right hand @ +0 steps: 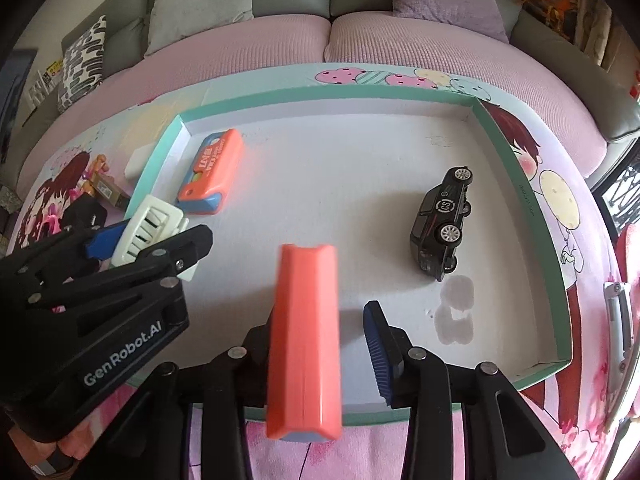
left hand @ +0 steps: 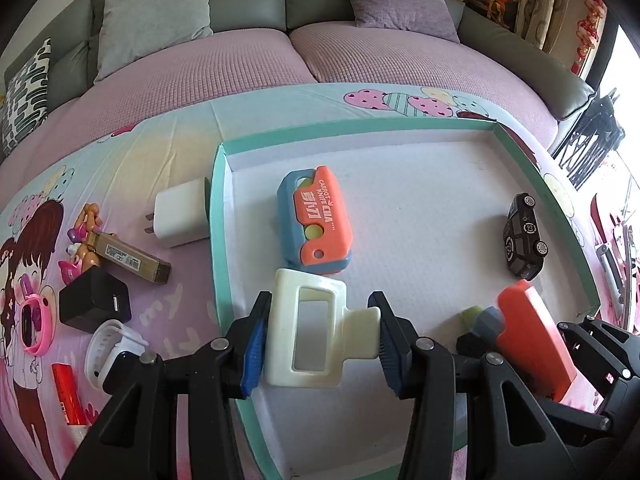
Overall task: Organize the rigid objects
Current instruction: 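Open right gripper to drop toy knife in tray while left lowers clip and opens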
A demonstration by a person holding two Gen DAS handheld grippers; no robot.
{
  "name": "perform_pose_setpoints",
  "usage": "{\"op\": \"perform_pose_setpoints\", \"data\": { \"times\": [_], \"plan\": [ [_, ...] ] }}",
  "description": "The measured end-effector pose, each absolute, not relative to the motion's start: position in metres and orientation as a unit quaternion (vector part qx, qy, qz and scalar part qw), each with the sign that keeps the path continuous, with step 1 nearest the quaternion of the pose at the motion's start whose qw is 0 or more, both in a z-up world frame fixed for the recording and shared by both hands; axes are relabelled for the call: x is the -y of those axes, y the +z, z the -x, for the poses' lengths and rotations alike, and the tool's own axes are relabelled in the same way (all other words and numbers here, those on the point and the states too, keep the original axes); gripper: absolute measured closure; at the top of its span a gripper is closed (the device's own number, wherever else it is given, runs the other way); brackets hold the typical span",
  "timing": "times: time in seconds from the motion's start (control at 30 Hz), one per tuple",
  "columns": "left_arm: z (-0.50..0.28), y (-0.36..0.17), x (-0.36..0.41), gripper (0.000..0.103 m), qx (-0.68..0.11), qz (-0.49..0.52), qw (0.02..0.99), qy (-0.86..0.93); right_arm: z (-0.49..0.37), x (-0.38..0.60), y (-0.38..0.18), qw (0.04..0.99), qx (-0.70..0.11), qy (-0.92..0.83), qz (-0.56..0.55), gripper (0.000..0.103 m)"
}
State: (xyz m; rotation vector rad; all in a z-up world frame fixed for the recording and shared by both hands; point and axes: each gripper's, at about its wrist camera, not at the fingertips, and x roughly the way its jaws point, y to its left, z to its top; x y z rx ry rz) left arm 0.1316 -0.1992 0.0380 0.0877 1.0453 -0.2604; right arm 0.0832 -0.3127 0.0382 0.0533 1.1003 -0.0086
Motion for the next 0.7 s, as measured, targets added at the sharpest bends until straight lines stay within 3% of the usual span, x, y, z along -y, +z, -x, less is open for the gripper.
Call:
{"op": "perform_pose_setpoints", "data": {
  "times": [0.17, 0.53, 0.7],
  "plan": [
    [-0.131, 0.036, 0.199, 0.053, -0.5, -0.042, 0.856, -0.122, -0.086, 0.323, 0.039, 0.859, -0.509, -0.015, -0.048, 0.08],
    [-0.13, 0.039, 0.204, 0.053, -0.495, -0.044, 0.86, -0.12, -0.088, 0.334, 0.047, 0.875, -0.477, -0.02, -0.082, 0.081],
    [-0.13, 0.049, 0.2, 0.036, -0.481, -0.044, 0.869, -0.108, -0.085, 0.339, 0.053, 0.879, -0.467, -0.027, -0.093, 0.08]
  ]
}}
